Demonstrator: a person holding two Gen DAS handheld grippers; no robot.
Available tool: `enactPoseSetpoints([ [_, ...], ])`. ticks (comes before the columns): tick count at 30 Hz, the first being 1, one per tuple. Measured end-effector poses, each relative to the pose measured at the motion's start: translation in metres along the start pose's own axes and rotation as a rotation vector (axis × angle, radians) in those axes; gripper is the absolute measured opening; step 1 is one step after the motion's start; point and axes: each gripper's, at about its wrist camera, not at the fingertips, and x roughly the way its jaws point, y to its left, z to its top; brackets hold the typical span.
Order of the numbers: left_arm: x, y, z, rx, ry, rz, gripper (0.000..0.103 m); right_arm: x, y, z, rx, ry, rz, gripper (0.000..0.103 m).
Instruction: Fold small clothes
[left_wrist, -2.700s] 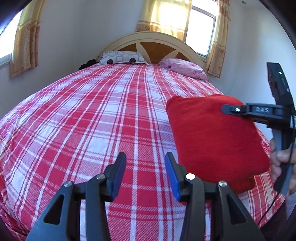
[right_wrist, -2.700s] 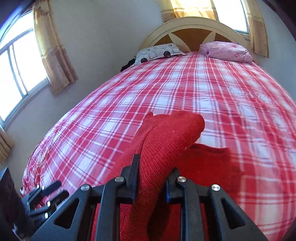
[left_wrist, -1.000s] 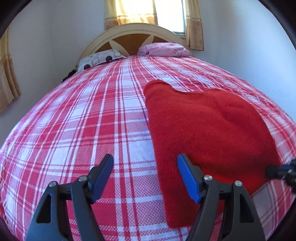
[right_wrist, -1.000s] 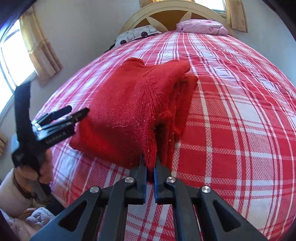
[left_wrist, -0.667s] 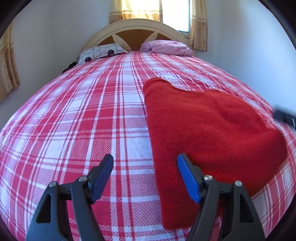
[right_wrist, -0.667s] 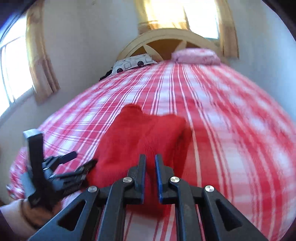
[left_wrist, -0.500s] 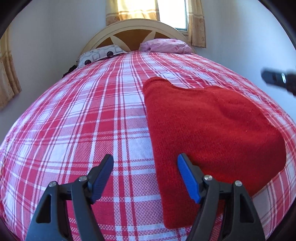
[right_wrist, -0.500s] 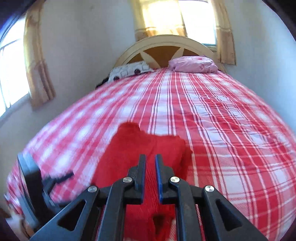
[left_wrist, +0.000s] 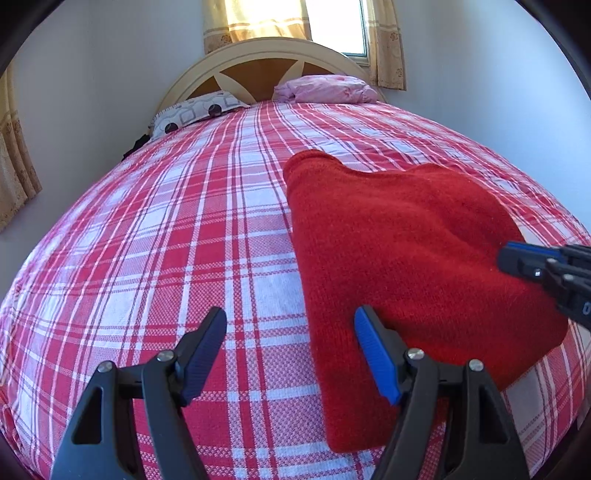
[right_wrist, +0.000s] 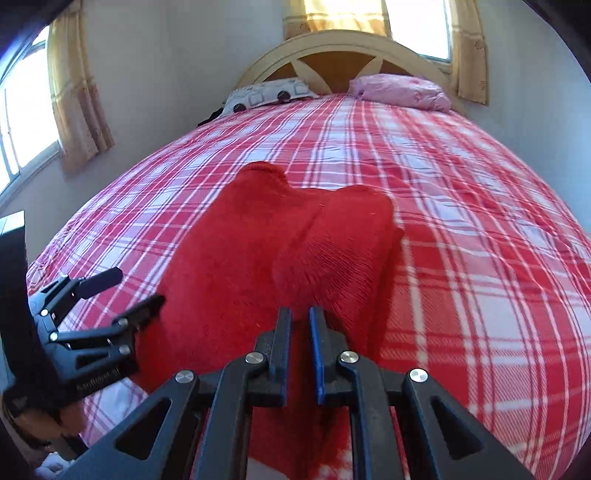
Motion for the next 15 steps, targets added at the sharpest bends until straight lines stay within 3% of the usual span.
enactPoseSetpoints([
  [4, -0.003, -0.001, 0.002, 0.024, -0.005, 0.017, 0.075, -0.022, 0.005, -0.006, 0.012, -0.067, 0.043, 0.010],
  [8, -0.002, 0.002, 0.003, 0.011, 0.006, 0.017, 0.080, -0.018, 0.014, -0.025, -0.035, -0.019, 0.033, 0.010],
  [11, -0.003, 0.002, 0.002, 0.006, 0.012, 0.012, 0.081, -0.005, 0.002, -0.044, 0.027, 0.038, 0.039, 0.010],
  [15, -0.005, -0.003, 0.001, 0.038, 0.001, 0.036, 0.081, -0.011, -0.004, -0.051, 0.086, 0.008, 0.077, 0.010],
])
